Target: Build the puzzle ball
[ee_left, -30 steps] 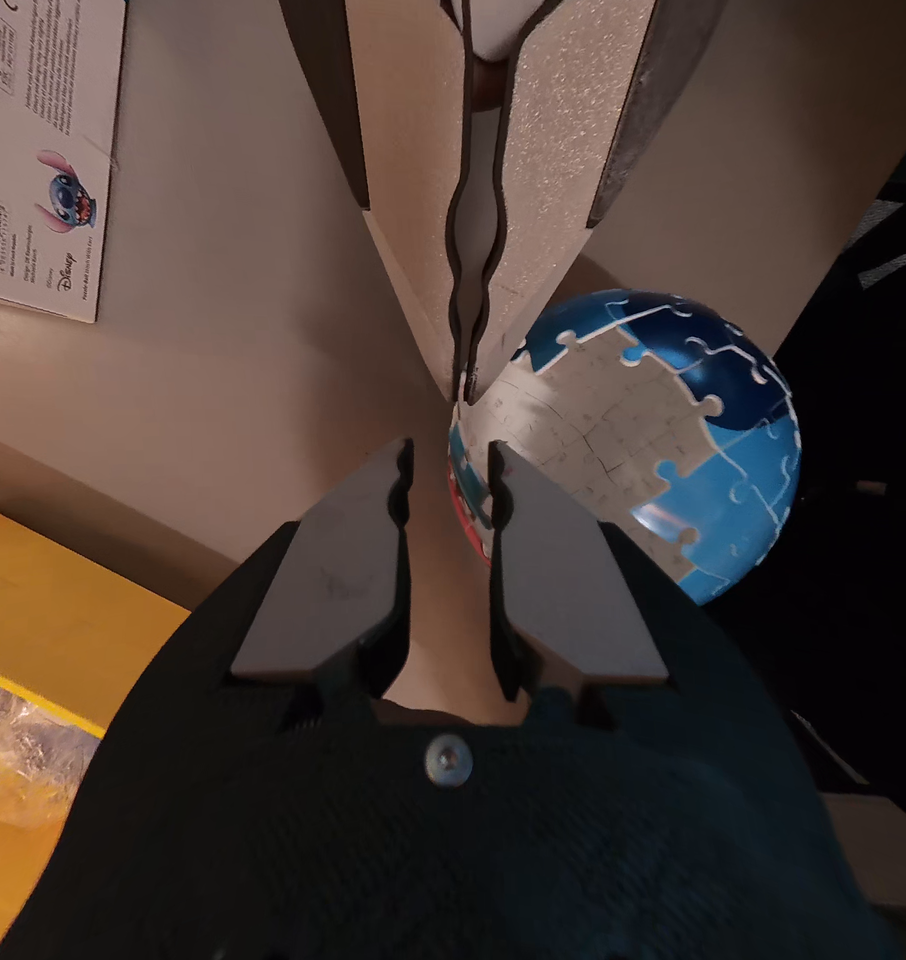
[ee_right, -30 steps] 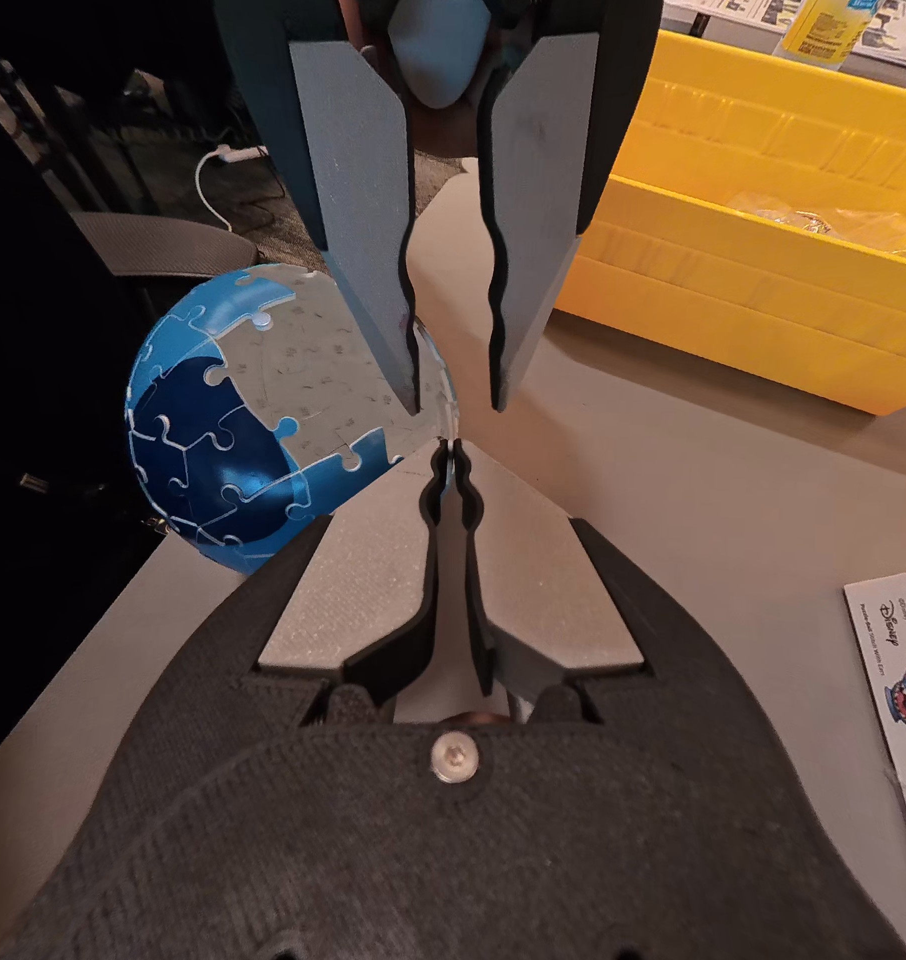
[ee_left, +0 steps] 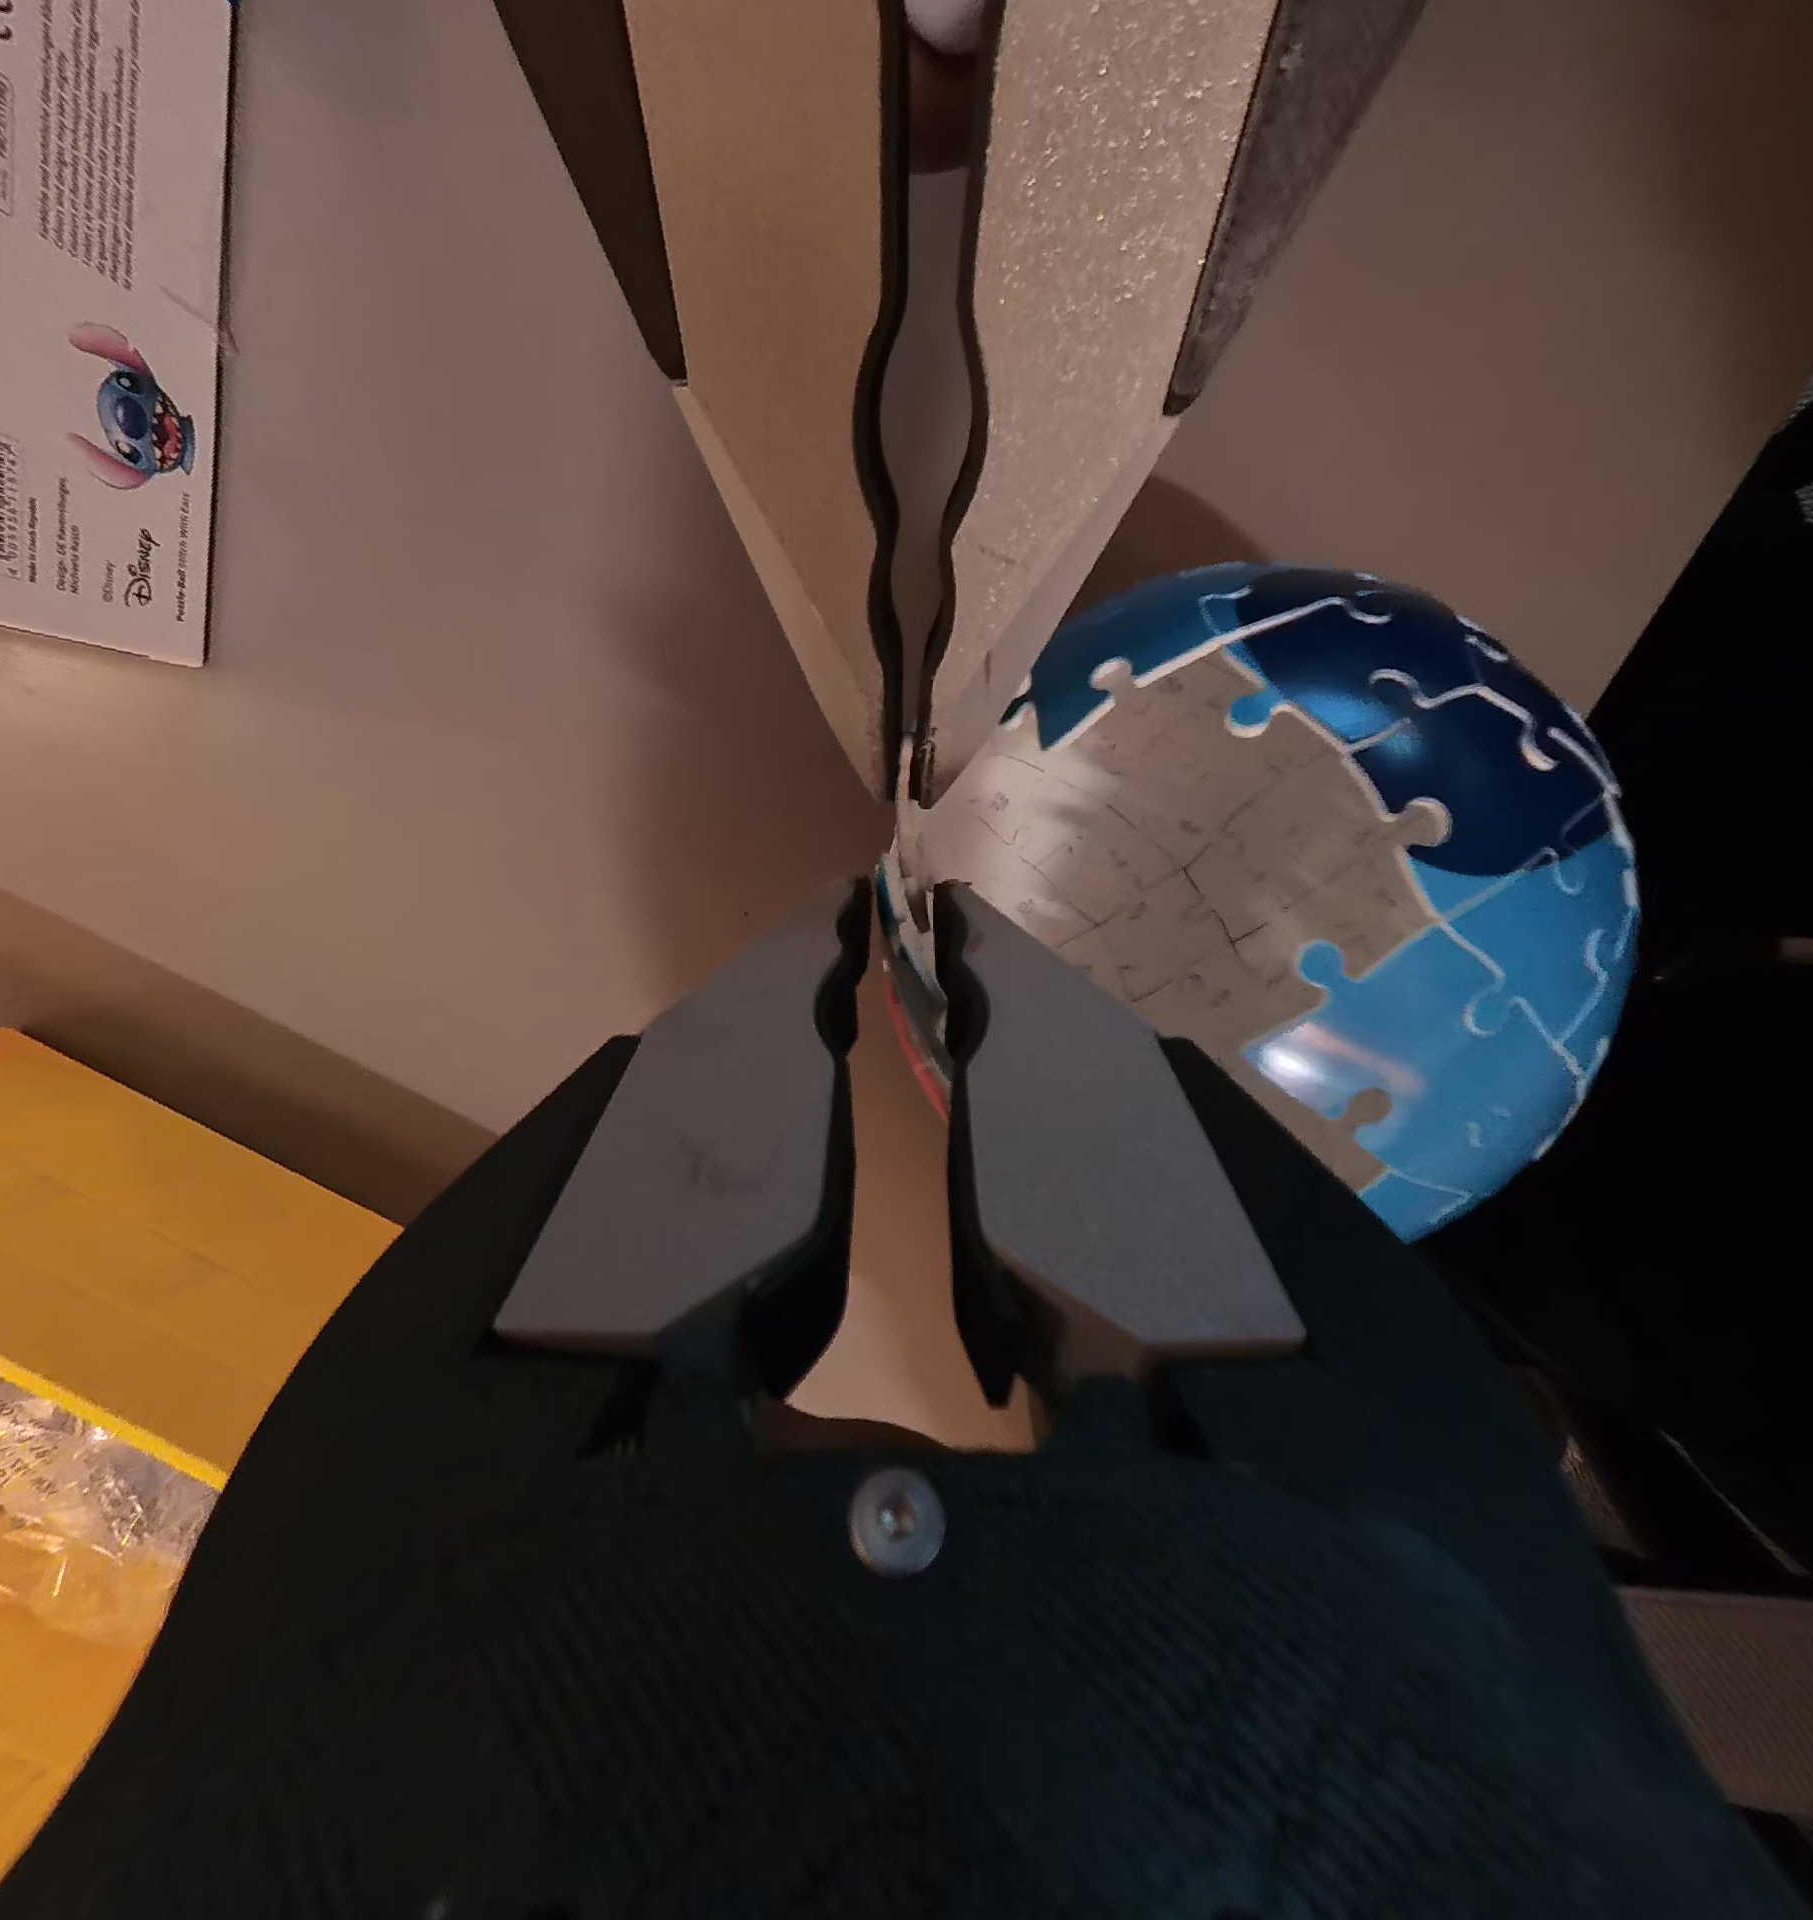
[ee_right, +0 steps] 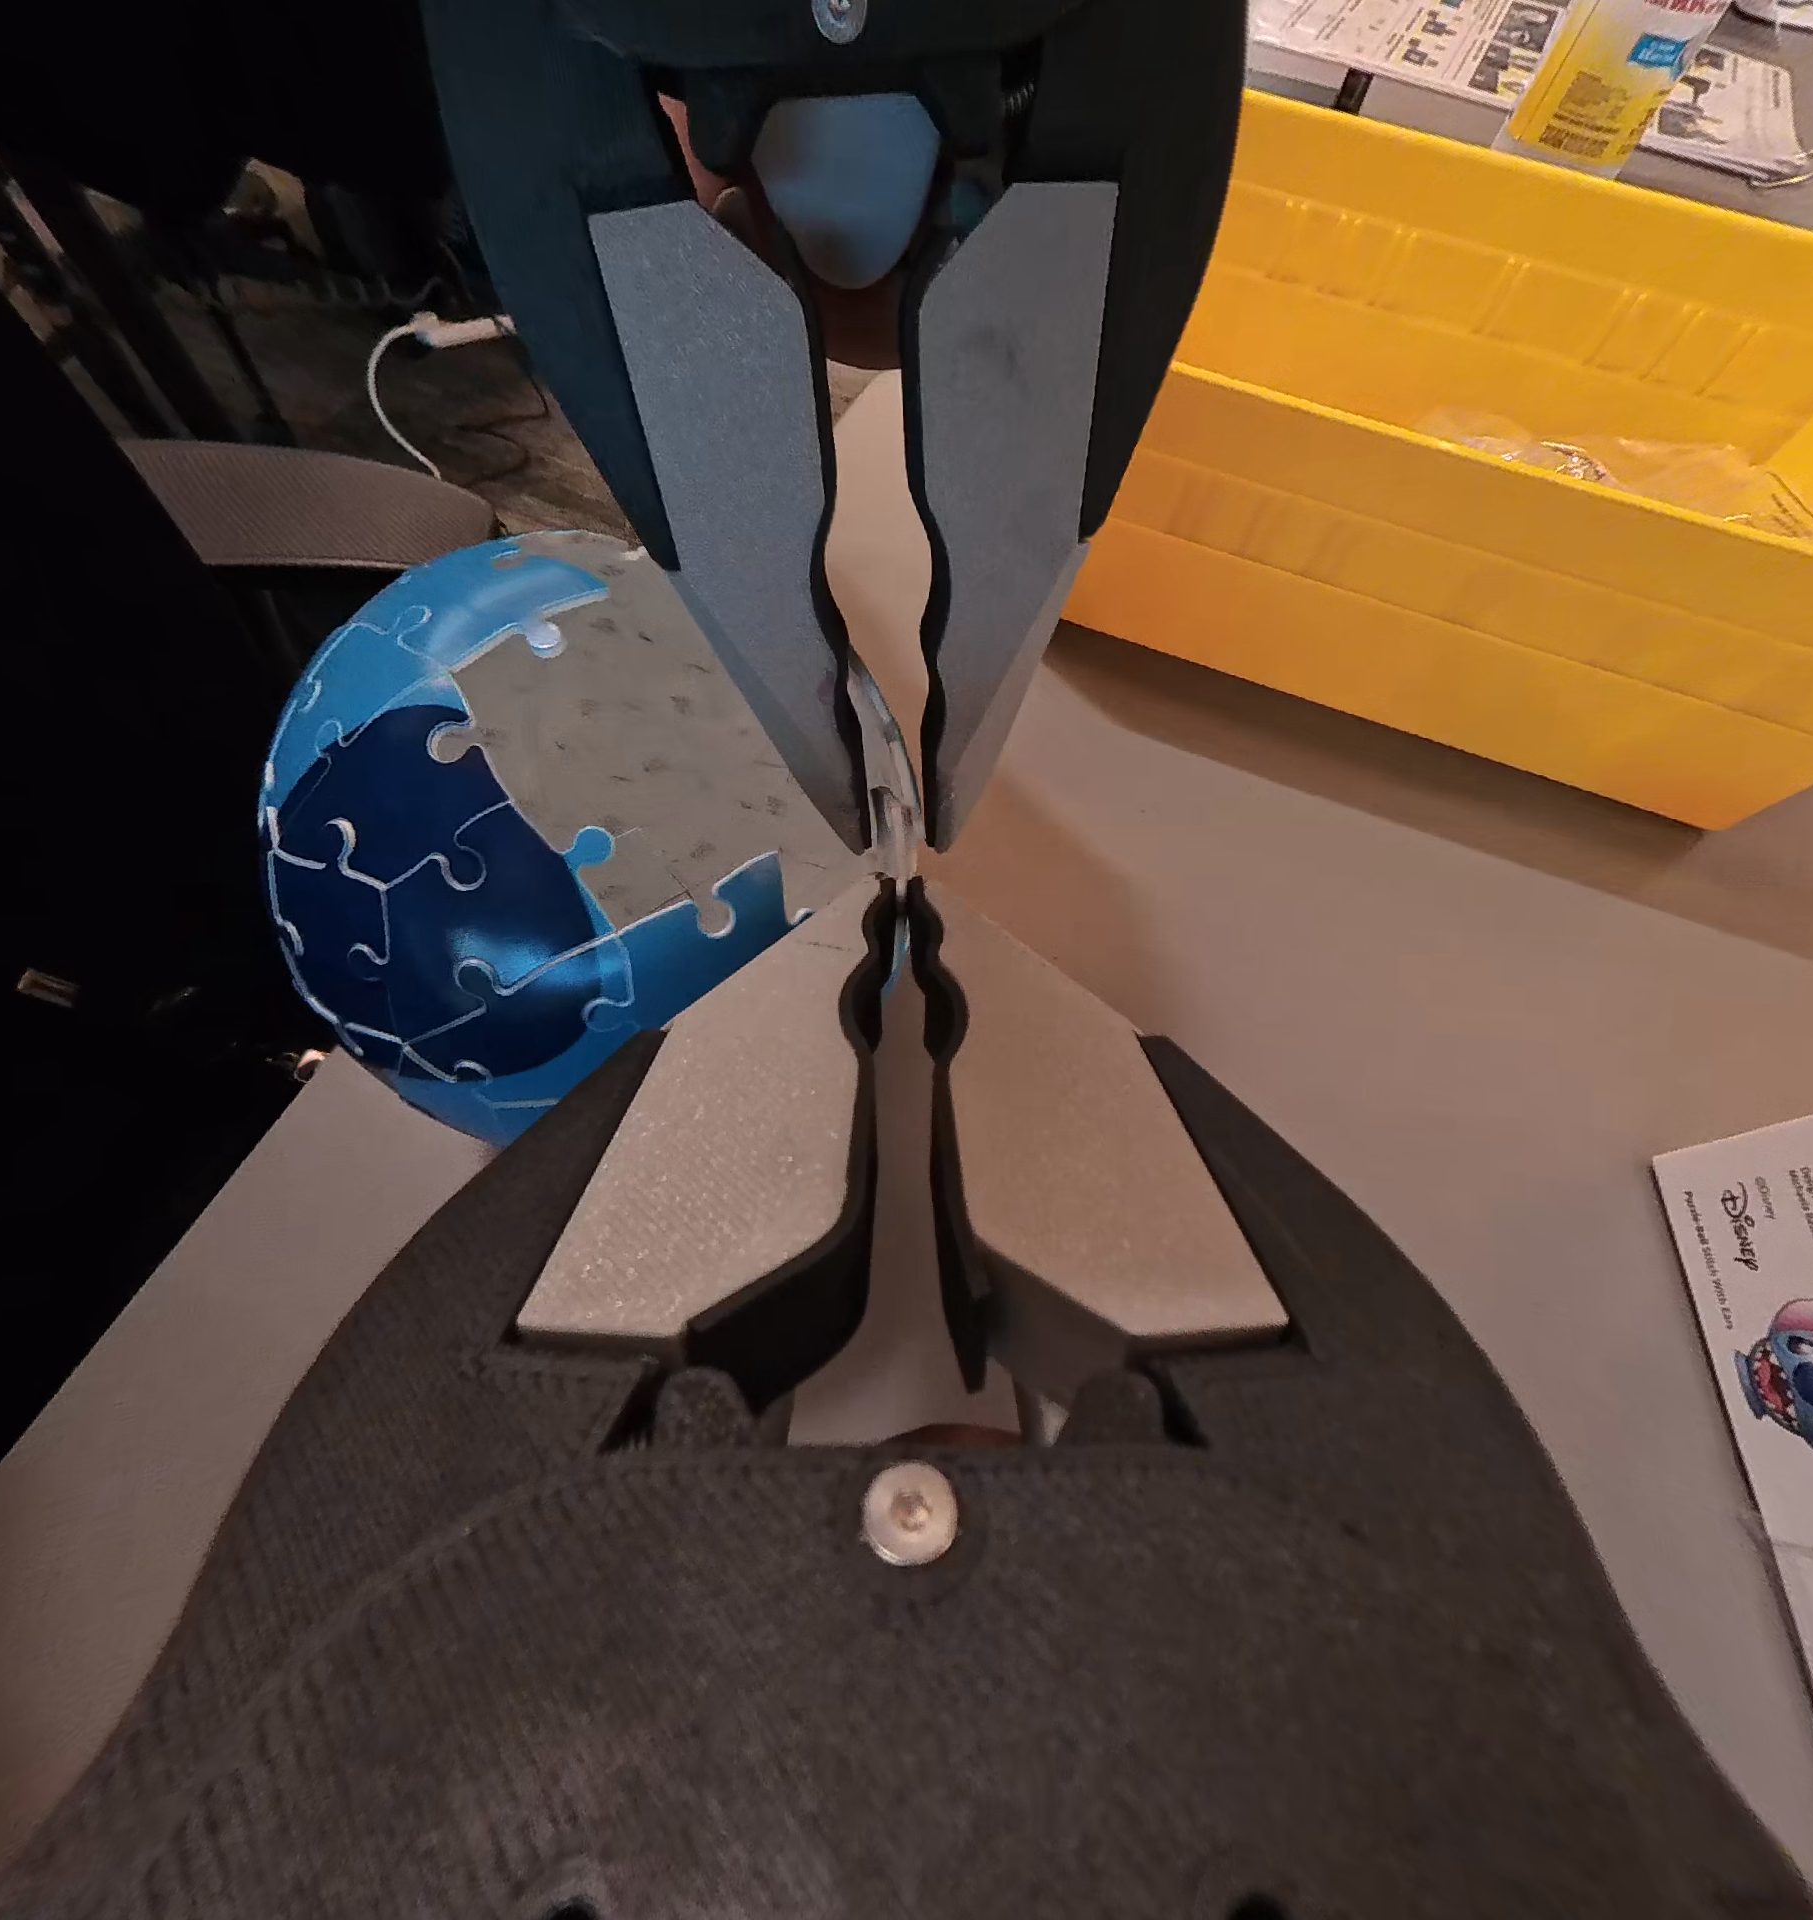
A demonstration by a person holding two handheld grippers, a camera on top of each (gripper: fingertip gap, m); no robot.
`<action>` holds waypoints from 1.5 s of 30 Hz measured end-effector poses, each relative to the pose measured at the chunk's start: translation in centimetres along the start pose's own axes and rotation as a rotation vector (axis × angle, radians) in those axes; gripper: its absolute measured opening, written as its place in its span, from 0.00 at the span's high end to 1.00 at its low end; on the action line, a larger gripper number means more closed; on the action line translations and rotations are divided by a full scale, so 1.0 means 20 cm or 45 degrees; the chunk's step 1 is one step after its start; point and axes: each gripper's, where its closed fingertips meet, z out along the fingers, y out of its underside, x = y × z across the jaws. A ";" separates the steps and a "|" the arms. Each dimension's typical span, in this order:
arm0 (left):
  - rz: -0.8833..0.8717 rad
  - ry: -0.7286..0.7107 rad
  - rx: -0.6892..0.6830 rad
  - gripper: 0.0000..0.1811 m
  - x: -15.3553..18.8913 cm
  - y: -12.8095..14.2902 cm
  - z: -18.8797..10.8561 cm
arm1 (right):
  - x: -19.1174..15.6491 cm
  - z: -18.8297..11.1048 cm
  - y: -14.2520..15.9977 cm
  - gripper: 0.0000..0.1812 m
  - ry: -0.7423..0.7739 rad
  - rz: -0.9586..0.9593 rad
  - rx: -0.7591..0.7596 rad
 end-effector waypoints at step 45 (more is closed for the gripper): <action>-0.003 0.015 -0.010 0.95 0.00 0.02 0.02 | 0.01 0.03 0.02 1.00 -0.003 0.216 -0.027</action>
